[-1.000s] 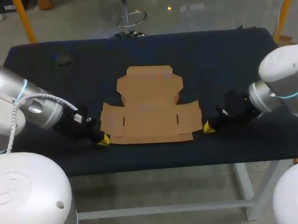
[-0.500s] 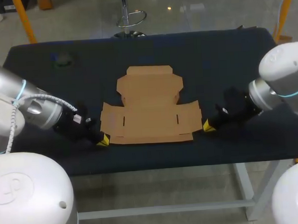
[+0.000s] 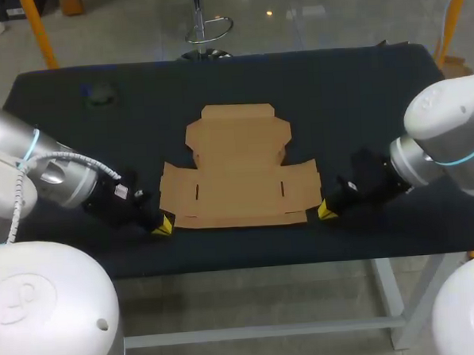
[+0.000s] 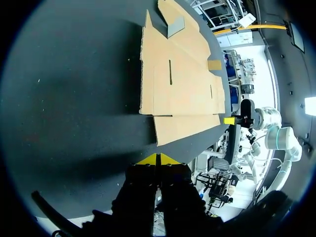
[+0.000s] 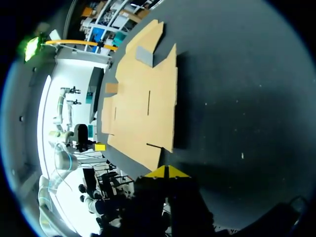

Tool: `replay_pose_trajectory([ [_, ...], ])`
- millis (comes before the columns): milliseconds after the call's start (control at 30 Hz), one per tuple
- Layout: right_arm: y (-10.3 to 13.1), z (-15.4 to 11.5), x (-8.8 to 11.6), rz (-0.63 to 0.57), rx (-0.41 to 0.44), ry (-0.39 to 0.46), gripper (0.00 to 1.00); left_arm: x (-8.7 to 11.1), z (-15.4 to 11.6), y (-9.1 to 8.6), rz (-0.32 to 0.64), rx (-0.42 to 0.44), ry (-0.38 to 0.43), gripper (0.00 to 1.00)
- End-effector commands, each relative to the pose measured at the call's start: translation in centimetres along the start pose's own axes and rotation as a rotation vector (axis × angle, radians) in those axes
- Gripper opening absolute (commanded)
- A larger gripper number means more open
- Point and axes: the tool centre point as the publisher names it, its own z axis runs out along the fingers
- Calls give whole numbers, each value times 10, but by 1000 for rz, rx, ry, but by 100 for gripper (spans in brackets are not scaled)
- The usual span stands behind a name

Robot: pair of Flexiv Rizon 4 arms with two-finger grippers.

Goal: Assemble the packaging by folding the flat box into shape, placing the metal phone stand inside, and closing the box properly

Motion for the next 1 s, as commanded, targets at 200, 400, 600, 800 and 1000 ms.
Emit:
replay_pose_trajectory([
  [200,1,14,-4,10,20,15,0,-4,2,-1,-8,-14,-4,0],
  [400,2,23,2,0,40,17,0,-5,2,-2,-12,-17,-2,0],
  [600,3,29,3,2,46,9,0,-7,4,-3,-14,-23,0,0],
  [800,3,33,1,12,48,10,0,-8,5,-5,-16,-30,1,0],
  [1000,5,35,4,8,48,20,0,-8,7,-6,-18,-41,-1,0],
])
